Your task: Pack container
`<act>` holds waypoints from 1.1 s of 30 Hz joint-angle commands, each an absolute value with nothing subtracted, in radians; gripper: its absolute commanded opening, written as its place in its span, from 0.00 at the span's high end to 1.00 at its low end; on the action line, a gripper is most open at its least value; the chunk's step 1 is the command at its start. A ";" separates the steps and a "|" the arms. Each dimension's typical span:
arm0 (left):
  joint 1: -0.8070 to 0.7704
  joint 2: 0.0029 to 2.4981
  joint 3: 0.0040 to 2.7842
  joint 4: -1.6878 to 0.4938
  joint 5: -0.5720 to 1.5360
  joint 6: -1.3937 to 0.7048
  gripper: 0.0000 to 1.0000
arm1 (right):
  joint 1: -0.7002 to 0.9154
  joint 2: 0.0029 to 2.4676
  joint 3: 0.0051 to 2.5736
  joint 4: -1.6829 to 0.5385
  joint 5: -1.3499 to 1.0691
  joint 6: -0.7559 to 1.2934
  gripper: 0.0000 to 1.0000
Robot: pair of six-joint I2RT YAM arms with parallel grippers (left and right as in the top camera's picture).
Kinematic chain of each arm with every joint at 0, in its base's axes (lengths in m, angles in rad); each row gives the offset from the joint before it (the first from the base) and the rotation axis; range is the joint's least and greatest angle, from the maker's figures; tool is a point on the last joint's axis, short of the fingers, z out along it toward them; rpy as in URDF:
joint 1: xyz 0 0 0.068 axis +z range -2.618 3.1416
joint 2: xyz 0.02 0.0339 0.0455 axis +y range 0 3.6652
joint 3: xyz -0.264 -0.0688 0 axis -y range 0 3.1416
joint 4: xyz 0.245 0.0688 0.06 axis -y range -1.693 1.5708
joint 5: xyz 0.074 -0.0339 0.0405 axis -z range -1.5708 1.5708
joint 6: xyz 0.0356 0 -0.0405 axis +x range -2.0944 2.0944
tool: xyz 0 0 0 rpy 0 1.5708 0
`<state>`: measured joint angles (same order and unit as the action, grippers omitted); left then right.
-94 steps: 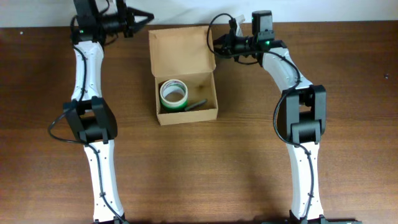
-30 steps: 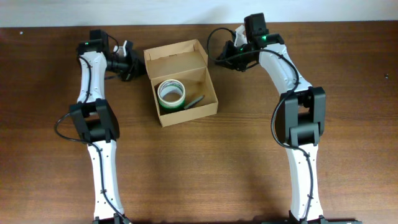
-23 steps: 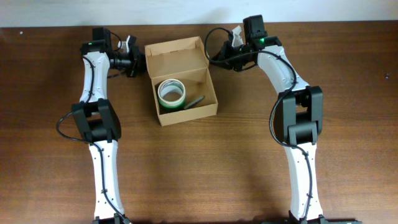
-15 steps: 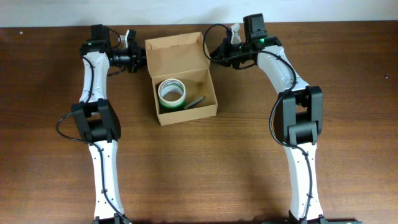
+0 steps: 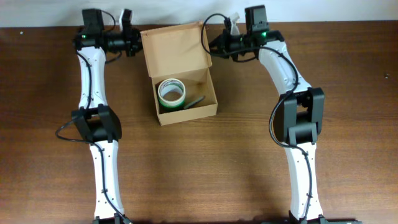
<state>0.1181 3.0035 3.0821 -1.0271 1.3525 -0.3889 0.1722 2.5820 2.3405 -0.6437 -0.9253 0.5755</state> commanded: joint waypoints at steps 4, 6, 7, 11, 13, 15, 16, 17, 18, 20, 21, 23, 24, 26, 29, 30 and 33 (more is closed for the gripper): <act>0.064 2.986 3.139 -1.037 1.370 -0.456 0.99 | 0.192 2.587 2.518 -0.832 -0.815 0.445 0.96; 0.052 2.976 3.139 -1.044 1.362 -0.456 0.99 | 0.197 2.587 2.563 -0.905 -0.780 0.399 0.96; 0.048 2.971 3.139 -1.049 1.356 -0.456 0.99 | 0.197 2.587 2.578 -0.928 -0.772 0.388 0.96; 0.041 2.936 3.139 -1.100 1.303 -0.425 0.99 | 0.205 2.587 2.653 -1.021 -0.720 0.338 0.96; 0.042 2.909 3.139 -1.169 1.249 -0.373 0.99 | 0.210 2.587 2.693 -1.071 -0.681 0.308 0.96; 0.042 2.881 3.139 -1.254 1.195 -0.304 0.99 | 0.216 2.587 2.726 -1.116 -0.655 0.283 0.96; 0.042 2.869 3.139 -1.294 1.166 -0.275 0.99 | 0.219 2.587 2.739 -1.133 -0.642 0.272 0.96; 0.042 2.854 3.139 -1.342 1.138 -0.237 0.99 | 0.222 2.585 2.754 -1.152 -0.633 0.265 0.97; 0.041 2.840 3.139 -1.383 1.118 -0.201 0.99 | 0.226 2.585 2.769 -1.171 -0.614 0.259 0.96; 0.042 2.814 3.139 -1.446 1.093 -0.149 0.98 | 0.236 2.585 2.802 -1.215 -0.579 0.235 0.96; 0.042 2.804 3.139 -1.465 1.088 -0.134 0.99 | 0.241 2.585 2.814 -1.231 -0.570 0.221 0.96; 0.041 2.768 3.139 -1.531 1.038 -0.088 0.99 | 0.255 2.585 2.857 -1.289 -0.533 0.189 0.96; 0.039 2.757 3.139 -1.551 1.026 -0.073 0.99 | 0.262 2.585 2.873 -1.308 -0.516 0.187 0.96; 0.038 2.732 3.139 -1.590 0.999 -0.052 0.99 | 0.270 2.581 2.899 -1.337 -0.484 0.181 0.96; 0.037 2.701 3.139 -1.637 0.965 -0.028 0.98 | 0.284 2.569 2.934 -1.376 -0.443 0.160 0.96; 0.037 2.692 3.139 -1.654 0.946 -0.027 0.98 | 0.290 2.562 2.944 -1.394 -0.416 0.147 0.96; 0.030 2.647 3.138 -1.687 0.852 -0.006 0.98 | 0.317 2.525 2.953 -1.449 -0.324 0.107 0.96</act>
<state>0.0357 2.7220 3.1310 -1.6745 0.9737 -0.0669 0.2844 2.5816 2.9261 -1.4113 -0.4553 0.1738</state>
